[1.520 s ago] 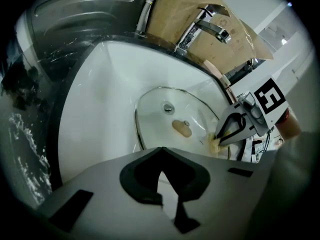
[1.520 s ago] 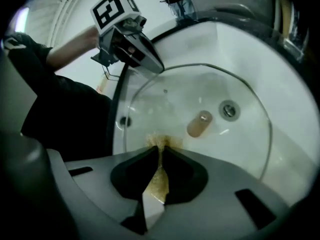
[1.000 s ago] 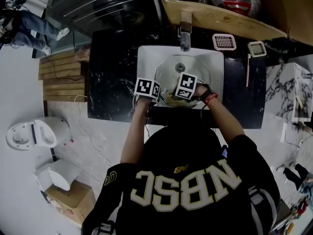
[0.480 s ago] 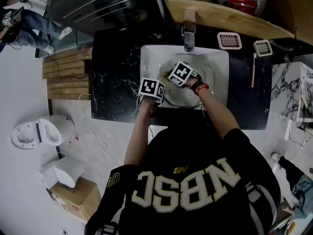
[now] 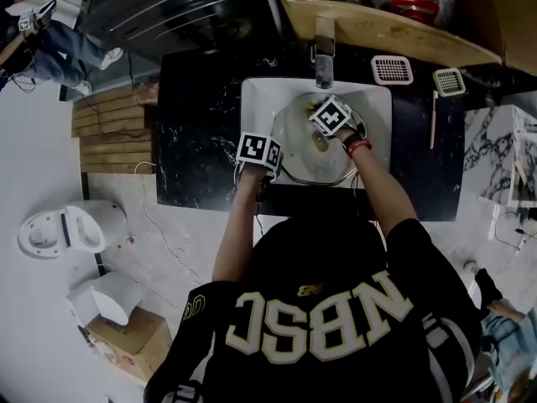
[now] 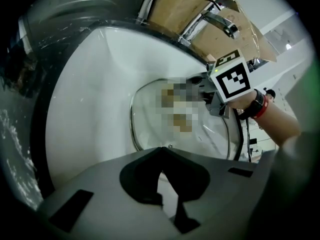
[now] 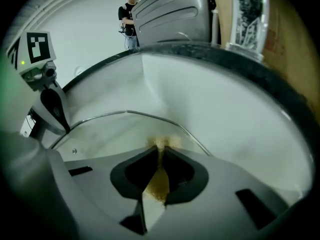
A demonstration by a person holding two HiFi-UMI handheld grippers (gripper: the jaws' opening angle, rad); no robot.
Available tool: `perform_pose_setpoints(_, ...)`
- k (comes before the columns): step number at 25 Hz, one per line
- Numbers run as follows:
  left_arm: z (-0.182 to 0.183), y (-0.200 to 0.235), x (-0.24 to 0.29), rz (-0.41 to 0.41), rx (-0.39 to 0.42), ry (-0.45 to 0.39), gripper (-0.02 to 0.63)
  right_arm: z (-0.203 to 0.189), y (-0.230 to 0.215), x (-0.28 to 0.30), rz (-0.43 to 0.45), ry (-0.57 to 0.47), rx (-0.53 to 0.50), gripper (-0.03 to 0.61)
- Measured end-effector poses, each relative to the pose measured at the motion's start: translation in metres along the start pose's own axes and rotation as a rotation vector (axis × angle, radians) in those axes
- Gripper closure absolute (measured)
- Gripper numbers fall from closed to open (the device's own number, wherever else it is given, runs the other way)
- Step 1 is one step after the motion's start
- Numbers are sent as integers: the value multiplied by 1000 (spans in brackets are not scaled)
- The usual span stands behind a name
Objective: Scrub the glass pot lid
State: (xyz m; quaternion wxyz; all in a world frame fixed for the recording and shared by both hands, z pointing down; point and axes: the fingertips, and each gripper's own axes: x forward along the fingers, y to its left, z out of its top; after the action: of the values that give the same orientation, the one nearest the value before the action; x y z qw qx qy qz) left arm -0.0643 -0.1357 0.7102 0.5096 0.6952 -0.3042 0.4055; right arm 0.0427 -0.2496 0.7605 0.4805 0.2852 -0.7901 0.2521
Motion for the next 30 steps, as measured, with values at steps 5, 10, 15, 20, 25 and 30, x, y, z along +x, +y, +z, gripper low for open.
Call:
perform_pose_setpoints(5,1,0,0,-2,8,-9,601,-39,-25,-29,-108,156,-99,528)
perform_pose_setpoints(10,2,-1,0,-7,15,-18,601,-79,-23,-60,-117,294,-187,529)
perform_pose_setpoints(15,3,-2,-2,-24,6,-33,601,-110,14,-86,22,366,-168,528)
perform_pose_setpoints(20,4,-2,-1,-7,26,-32,601,-113,71,-92,207,364,-215,528)
perform_pose_setpoints(25,3,-3,-1,-9,20,-29,601,-102,122,-91,379,345,-241,528)
perform_pose_setpoints(30,1,-2,0,-2,19,-13,601,-72,145,-69,445,267,-247,528)
